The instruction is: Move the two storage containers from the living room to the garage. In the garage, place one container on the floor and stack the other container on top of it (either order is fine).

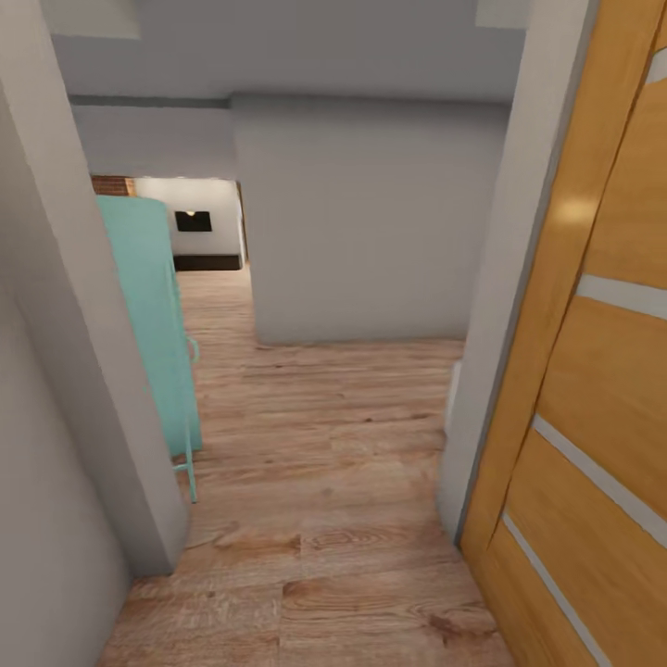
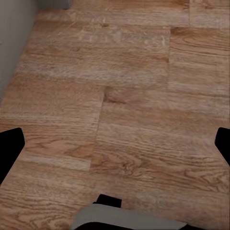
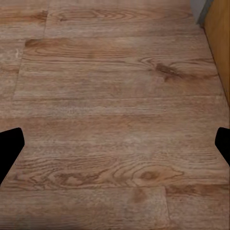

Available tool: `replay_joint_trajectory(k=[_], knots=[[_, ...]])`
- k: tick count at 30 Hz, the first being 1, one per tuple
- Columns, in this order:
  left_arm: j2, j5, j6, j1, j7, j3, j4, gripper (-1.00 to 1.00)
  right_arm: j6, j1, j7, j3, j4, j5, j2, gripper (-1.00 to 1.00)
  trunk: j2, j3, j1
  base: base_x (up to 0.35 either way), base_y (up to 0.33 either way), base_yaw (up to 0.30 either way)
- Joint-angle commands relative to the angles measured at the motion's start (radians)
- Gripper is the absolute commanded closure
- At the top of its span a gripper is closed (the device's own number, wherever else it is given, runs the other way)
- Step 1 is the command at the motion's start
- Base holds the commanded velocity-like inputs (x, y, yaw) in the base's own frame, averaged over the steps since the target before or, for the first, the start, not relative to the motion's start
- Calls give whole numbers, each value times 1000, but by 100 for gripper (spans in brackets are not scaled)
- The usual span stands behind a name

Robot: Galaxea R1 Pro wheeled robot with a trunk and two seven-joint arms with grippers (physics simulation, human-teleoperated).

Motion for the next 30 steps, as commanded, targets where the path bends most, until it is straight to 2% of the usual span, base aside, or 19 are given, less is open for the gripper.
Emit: replay_joint_trajectory(k=[1, 10, 25, 30], knots=[[0, -7, 0, -1, 2, 8, 3, -100, -1, 1, 0, -2, -2, 5, 0, -100, 0, -1, 1, 325, 0, 191], [1, -7, 9, -1, 3, 8, 2, -100, -1, 0, 0, -2, -2, 5, 0, -100, 0, -1, 1, 325, 0, 220], [0, -7, 8, -1, 3, 8, 2, -100, -1, 0, 1, -2, -2, 5, 0, -100, 0, -1, 1, 325, 0, 20], [-1, -7, 8, -1, 3, 8, 2, -100, -1, 0, -1, -2, -2, 5, 0, -100, 0, -1, 1, 325, 0, 172]])
